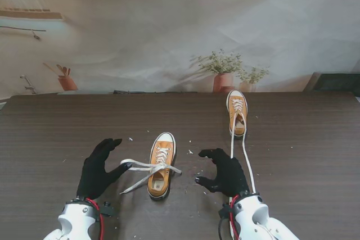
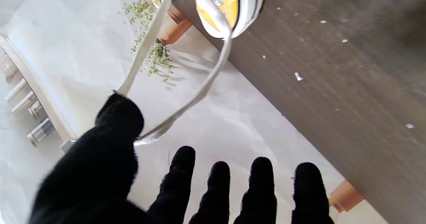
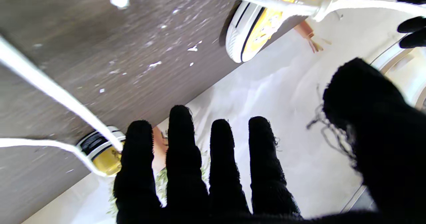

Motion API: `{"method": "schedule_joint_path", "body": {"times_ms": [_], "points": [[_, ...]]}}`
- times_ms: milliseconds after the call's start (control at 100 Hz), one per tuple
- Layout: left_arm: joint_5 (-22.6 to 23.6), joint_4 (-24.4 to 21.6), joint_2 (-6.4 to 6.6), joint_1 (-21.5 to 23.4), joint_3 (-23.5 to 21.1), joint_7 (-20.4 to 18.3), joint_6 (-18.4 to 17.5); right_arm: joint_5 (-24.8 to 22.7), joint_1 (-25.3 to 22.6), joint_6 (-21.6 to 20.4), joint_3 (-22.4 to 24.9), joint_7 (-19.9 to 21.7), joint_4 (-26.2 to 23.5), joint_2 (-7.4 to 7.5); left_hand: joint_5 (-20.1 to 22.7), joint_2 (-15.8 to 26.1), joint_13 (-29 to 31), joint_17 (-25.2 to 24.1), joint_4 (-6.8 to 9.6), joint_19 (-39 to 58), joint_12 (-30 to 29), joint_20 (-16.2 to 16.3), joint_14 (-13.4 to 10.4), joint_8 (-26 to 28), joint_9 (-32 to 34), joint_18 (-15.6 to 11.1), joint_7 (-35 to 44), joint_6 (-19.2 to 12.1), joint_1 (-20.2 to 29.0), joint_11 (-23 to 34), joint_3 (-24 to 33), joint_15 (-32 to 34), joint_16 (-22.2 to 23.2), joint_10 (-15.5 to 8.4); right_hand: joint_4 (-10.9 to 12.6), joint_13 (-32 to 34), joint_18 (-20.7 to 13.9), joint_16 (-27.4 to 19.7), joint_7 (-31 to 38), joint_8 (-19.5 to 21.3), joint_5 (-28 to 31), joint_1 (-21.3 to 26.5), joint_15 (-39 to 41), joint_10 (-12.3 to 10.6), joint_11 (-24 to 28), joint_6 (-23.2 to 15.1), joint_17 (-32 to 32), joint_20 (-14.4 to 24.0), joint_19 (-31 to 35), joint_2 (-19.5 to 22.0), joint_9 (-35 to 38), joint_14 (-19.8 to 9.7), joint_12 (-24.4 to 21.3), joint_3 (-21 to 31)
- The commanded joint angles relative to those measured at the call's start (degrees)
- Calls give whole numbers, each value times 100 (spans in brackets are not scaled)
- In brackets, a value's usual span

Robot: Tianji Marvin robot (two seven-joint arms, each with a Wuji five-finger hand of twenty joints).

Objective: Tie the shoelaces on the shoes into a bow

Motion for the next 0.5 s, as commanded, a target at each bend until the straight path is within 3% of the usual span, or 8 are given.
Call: {"method": "schedule_joint_path", "body": {"times_ms": [0, 210, 240, 350, 380, 490], "points": [[108, -306, 1, 41, 87, -89, 75, 109, -265, 6, 139, 89, -81, 54, 54, 49, -208, -142, 86, -254, -122, -114, 12, -110, -197, -367, -84, 187, 75, -126, -60, -203, -210, 41, -127, -147, -187, -108, -73, -135, -117, -187, -126, -114, -119, -56, -159, -118, -172, 79, -204, 39, -81, -180], [871, -978, 214, 50, 395, -833, 1079, 538, -781, -118, 676, 158, -390, 13, -6, 40, -656, -301, 93, -1807, -292, -230, -179, -67, -428, -618, -206, 228, 271, -495, -170, -935, -410, 98, -86, -180, -254, -120, -173, -140, -64, -94, -275, -58, -218, -49, -252, -199, -379, 252, -137, 80, -121, -360], [1003, -1038, 244, 18, 471, -933, 1236, 568, -827, -143, 737, 173, -422, 10, -10, 21, -704, -276, 113, -2155, -247, -12, -200, -48, -455, -639, -233, 236, 335, -574, -257, -1030, -391, 102, -83, -177, -270, -118, -178, -135, -62, -89, -280, -51, -225, -53, -257, -201, -387, 265, -132, 77, -123, -369], [1649, -1172, 356, -159, 754, -1235, 1736, 673, -980, -170, 925, 176, -523, -7, -25, -72, -743, -105, 167, -2771, -227, 27, -233, -36, -510, -632, -271, 252, 378, -732, -210, -1258, -441, 117, -79, -178, -283, -114, -179, -121, -20, -88, -295, -45, -233, -99, -266, -209, -412, 295, -125, 83, -123, -394], [1779, -1208, 385, -202, 818, -1332, 1833, 755, -1012, -179, 959, 177, -548, -18, -14, -92, -730, 36, 179, -3155, -185, 327, -233, -9, -509, -626, -283, 247, 374, -763, -136, -1324, -410, 120, -74, -176, -278, -112, -178, -117, -1, -58, -298, -33, -230, -89, -266, -210, -415, 291, -103, 97, -122, -389], [2125, -1300, 452, -346, 1034, -1562, 2080, 904, -1128, -256, 1087, 242, -634, -25, 7, -143, -672, 166, 233, -3384, -187, 429, -235, -5, -521, -604, -291, 243, 458, -773, -75, -1436, -442, 123, -73, -142, -244, -104, -197, -110, 35, -71, -300, -21, -242, -115, -239, -202, -411, 297, -62, 93, -126, -410]]}}
